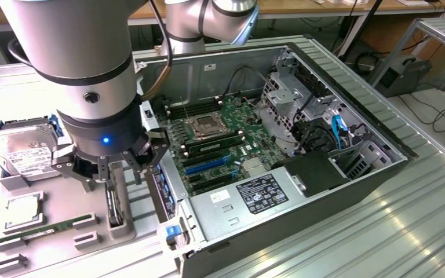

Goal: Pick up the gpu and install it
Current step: 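Pick up the gpu and move the gpu toward the slot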

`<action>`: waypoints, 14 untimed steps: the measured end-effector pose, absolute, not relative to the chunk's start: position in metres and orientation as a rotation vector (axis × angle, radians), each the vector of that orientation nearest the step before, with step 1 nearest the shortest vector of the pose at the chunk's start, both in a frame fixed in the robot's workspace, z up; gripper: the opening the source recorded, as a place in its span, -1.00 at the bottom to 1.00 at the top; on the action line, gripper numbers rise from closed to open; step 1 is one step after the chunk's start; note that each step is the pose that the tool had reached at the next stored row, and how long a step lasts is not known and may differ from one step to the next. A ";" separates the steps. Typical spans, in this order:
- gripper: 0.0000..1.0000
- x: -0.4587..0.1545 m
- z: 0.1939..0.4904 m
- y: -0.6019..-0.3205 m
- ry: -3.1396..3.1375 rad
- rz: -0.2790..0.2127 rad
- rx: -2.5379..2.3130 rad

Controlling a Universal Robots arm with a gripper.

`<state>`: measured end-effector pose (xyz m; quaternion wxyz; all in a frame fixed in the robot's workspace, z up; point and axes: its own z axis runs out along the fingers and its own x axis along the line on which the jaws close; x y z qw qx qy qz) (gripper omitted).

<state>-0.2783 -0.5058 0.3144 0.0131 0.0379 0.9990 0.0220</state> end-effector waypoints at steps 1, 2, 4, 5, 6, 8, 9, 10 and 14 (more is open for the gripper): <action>-0.12 -0.278 0.314 -0.506 3.112 0.069 0.118; -0.12 -0.278 0.313 -0.506 3.112 0.068 0.118; -0.12 -0.278 0.312 -0.506 3.112 0.068 0.118; -0.12 -0.278 0.311 -0.506 3.112 0.068 0.118; -0.12 -0.278 0.311 -0.506 3.112 0.068 0.118; -0.12 -0.278 0.310 -0.506 3.112 0.068 0.118; -0.12 -0.278 0.309 -0.506 3.112 0.068 0.118; -0.12 -0.278 0.309 -0.506 3.112 0.068 0.118; -0.12 -0.278 0.307 -0.506 3.112 0.068 0.118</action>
